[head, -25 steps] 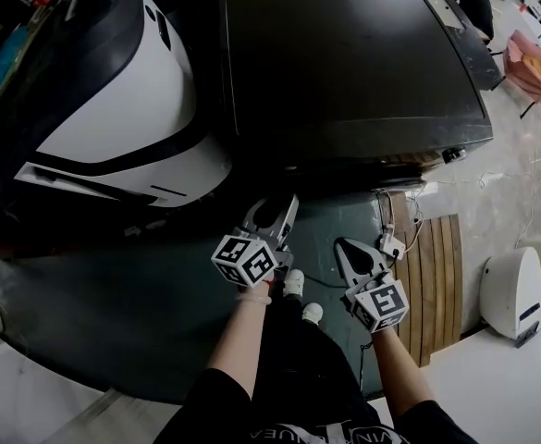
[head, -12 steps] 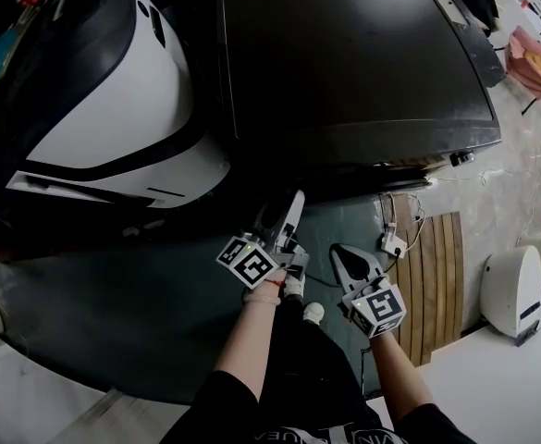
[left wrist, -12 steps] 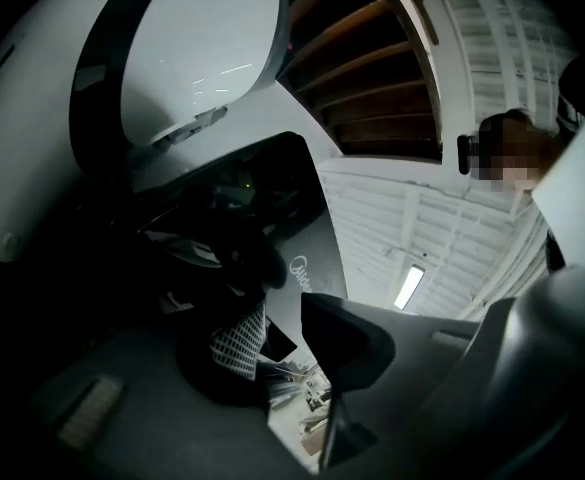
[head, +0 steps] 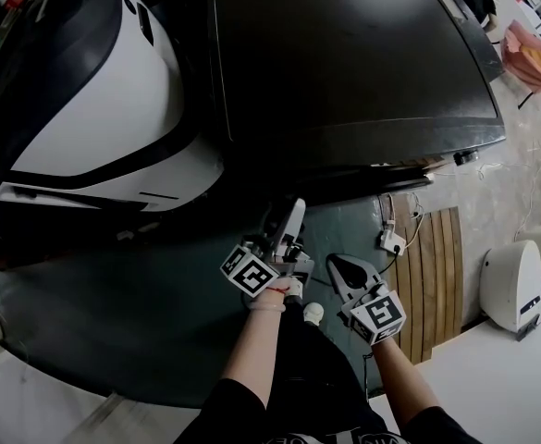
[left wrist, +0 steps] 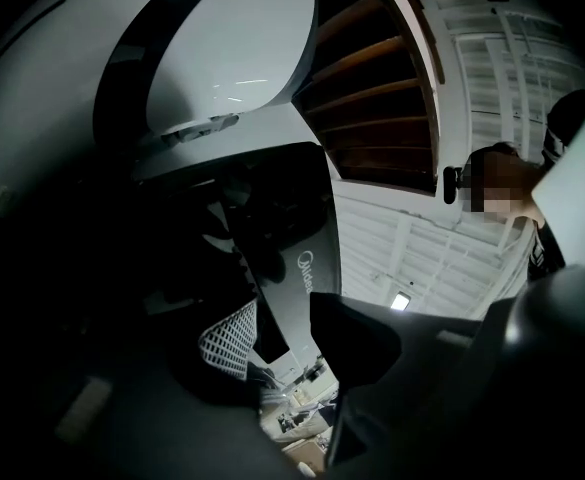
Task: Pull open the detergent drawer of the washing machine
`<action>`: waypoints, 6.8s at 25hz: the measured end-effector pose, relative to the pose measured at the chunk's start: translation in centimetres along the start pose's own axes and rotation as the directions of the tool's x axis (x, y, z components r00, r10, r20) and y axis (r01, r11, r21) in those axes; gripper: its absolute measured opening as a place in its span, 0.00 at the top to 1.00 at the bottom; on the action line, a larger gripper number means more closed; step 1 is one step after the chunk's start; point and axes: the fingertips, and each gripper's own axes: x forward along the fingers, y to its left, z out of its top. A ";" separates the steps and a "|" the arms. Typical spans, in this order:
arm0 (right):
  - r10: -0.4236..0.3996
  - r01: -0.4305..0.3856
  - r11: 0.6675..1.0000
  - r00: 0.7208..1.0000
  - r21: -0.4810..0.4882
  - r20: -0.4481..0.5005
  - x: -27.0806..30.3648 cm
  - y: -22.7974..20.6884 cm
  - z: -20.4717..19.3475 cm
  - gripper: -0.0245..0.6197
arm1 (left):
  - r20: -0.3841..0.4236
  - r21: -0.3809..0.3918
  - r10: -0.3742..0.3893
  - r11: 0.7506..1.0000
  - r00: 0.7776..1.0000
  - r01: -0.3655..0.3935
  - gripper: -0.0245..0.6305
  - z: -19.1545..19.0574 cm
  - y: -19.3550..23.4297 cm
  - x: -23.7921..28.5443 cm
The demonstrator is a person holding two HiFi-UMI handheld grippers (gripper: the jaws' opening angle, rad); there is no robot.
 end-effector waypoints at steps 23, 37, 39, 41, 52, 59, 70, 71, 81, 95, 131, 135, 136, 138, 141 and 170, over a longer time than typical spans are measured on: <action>0.020 -0.020 1.000 1.000 0.017 -0.006 -0.2 -0.2 -1.9 0.94 | 0.123 -0.081 -0.024 0.996 0.992 0.034 0.75 1.3 0.6 1.3; -0.024 0.024 0.998 1.000 0.050 0.003 -1.8 -0.2 -2.8 0.95 | 0.094 -0.108 -0.027 0.993 0.995 0.037 0.77 0.5 0.2 0.2; -0.039 0.039 0.998 0.999 0.052 0.009 -2.0 -0.4 -2.8 0.94 | 0.091 -0.110 -0.028 0.993 0.995 0.038 0.77 0.3 0.1 0.0; -0.053 0.052 0.997 0.998 0.053 0.017 -2.2 -0.5 -2.6 0.94 | 0.089 -0.110 -0.028 0.993 0.996 0.038 0.77 0.2 -0.1 -0.1; -0.114 0.111 0.993 0.991 0.045 0.067 -3.6 -0.8 -1.6 0.94 | 0.064 -0.091 -0.028 0.995 0.998 0.033 0.78 -0.7 -1.0 -1.3; -0.115 0.113 0.993 0.990 0.035 0.076 -4.0 0.1 -1.6 0.95 | 0.021 -0.042 -0.029 0.999 0.999 0.030 0.79 -1.5 -1.8 -2.2; -0.122 0.120 0.992 0.989 0.027 0.083 -5.2 0.7 -2.0 0.95 | -0.007 -0.036 -0.036 0.999 0.999 0.036 0.81 -2.3 -3.2 -3.6; -0.122 0.121 0.992 0.989 0.027 0.084 -5.3 0.8 -2.1 0.94 | -0.011 -0.037 -0.039 0.999 0.999 0.039 0.81 -2.3 -3.4 -3.7; -0.127 0.123 0.991 0.987 0.050 0.095 -6.2 1.2 -2.9 0.95 | -0.013 -0.007 -0.024 1.000 1.000 0.024 0.81 -3.1 -3.4 -5.0; -0.133 0.128 0.990 0.986 0.053 0.102 -8.0 1.7 -4.0 0.94 | -0.011 -0.005 -0.026 1.000 1.000 0.026 0.81 -4.1 -4.6 -6.6; -0.135 0.131 0.990 0.985 0.044 0.104 -9.6 3.1 -5.6 0.94 | -0.018 -0.006 -0.038 0.999 0.999 0.038 0.85 -5.5 -5.8 -8.9; -0.138 0.133 0.990 0.984 0.053 0.109 -9.7 3.1 -5.5 0.94 | -0.026 -0.005 -0.040 0.999 0.999 0.040 0.85 -5.6 -5.9 -9.0; -0.139 0.133 0.989 0.984 0.060 0.112 -9.7 3.1 -5.6 0.94 | -0.027 -0.006 -0.041 0.999 0.999 0.041 0.85 -5.7 -5.9 -9.1; -0.141 0.134 0.989 0.983 0.066 0.114 -9.9 3.1 -5.8 0.94 | -0.027 -0.009 -0.045 0.999 0.999 0.044 0.85 -5.8 -6.0 -9.2; -0.144 0.137 0.988 0.983 0.067 0.113 -10.0 3.0 -6.0 0.94 | -0.024 -0.011 -0.038 0.999 0.999 0.038 0.85 -5.9 -5.9 -9.3; -0.174 0.162 0.983 0.973 0.086 0.152 -10.6 3.2 -4.9 0.94 | -0.106 0.053 0.036 0.998 0.994 -0.030 0.94 -6.8 -5.6 -12.3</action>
